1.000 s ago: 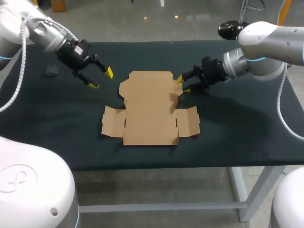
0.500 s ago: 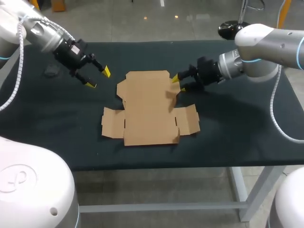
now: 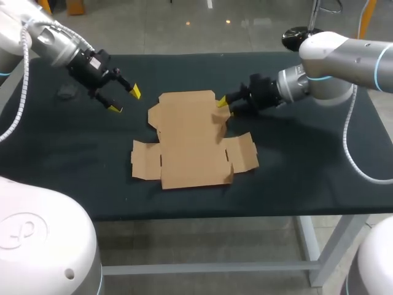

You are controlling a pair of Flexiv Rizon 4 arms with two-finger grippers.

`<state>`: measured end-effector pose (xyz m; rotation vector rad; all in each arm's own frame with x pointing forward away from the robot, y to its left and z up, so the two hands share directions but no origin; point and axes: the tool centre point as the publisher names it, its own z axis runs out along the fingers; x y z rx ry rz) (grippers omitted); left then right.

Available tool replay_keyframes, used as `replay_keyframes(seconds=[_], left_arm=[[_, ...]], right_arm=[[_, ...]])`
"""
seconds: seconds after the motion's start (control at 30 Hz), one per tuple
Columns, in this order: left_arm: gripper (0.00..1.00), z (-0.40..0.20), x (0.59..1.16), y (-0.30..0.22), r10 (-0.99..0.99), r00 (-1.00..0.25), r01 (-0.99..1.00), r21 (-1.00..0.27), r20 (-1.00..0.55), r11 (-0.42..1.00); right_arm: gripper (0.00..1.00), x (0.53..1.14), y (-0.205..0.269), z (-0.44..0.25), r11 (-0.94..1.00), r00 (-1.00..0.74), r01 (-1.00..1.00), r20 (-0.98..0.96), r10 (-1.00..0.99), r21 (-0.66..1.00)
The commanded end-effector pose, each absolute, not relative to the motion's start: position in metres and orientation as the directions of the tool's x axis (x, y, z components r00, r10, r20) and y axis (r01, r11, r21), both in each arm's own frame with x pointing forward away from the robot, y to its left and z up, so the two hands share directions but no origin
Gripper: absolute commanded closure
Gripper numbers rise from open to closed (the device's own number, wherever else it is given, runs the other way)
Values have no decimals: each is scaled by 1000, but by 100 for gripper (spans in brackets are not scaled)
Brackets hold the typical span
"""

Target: Assemble the packaging by folding the flat box into shape, placing the metal phone stand inside, and closing the box properly

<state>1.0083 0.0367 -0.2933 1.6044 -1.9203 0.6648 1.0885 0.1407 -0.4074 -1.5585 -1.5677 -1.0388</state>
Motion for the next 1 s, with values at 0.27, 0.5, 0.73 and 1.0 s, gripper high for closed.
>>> replay_keyframes(seconds=[0.27, 0.5, 0.73, 1.0], left_arm=[[0, -294, 1007, 40, -713, -137, -985, -16, 687, 174], [0, -292, 1006, 37, -700, -155, -979, -15, 697, 202], [0, -291, 1004, 34, -681, -184, -973, -35, 709, 227], [0, -289, 999, 29, -687, -249, -963, -99, 683, 251]], right_arm=[[100, 1094, 146, -405, -22, -131, 988, 903, 409, 153], [100, 1089, 143, -385, -27, -201, 972, 891, 407, 232], [100, 1086, 141, -369, -37, -253, 956, 885, 392, 289], [100, 1083, 139, -357, -38, -291, 944, 883, 369, 327]])
